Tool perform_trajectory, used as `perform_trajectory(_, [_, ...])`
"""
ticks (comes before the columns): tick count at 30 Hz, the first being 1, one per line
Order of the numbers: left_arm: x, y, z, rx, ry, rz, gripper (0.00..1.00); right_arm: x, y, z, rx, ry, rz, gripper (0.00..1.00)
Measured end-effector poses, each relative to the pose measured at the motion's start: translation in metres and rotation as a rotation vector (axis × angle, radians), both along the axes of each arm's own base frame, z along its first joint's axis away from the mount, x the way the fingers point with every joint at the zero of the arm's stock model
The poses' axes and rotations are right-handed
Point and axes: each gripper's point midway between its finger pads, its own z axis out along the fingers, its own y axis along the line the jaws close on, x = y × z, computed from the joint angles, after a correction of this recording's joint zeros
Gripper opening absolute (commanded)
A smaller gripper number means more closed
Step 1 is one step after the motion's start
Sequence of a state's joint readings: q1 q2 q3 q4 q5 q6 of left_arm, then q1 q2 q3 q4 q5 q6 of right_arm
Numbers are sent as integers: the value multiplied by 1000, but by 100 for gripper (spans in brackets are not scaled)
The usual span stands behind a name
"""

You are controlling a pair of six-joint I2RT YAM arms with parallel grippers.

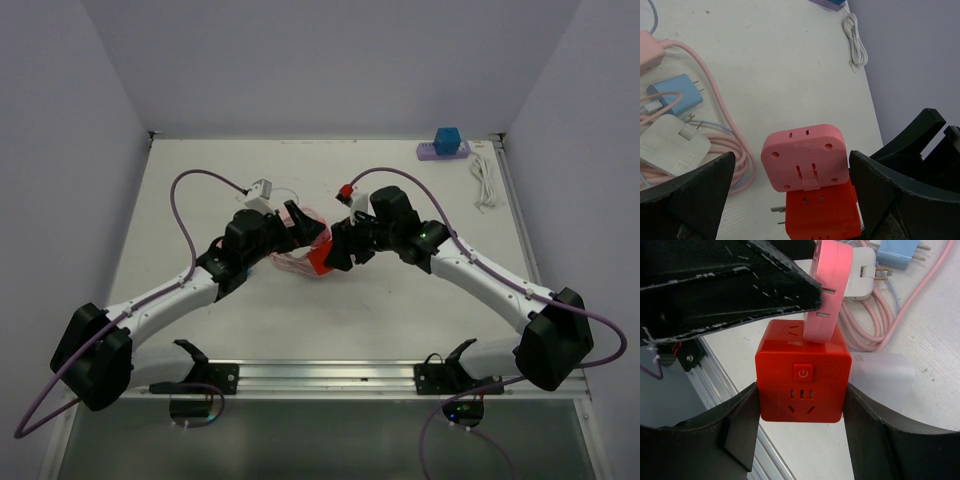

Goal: Pull the plug off the socket

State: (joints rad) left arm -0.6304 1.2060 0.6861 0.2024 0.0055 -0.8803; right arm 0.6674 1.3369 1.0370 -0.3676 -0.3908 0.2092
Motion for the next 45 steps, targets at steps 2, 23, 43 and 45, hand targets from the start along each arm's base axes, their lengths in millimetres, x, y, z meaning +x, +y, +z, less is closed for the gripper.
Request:
perform_trajectory(2, [2,-4,0,-3,1,-7,100,0,2,2,11,-4,2,0])
perform_trajectory(23, [8,-14,-3,1,0,36,52,-3,12,5,21,-43,32,0])
perform_trajectory(43, [73,62,30,-9,-133,270,52,-28,4,-32,-54,-3,112,0])
perform_trajectory(45, [96,100,46,-6,-181,397,53,-52,-9,-57,-117,95,138,0])
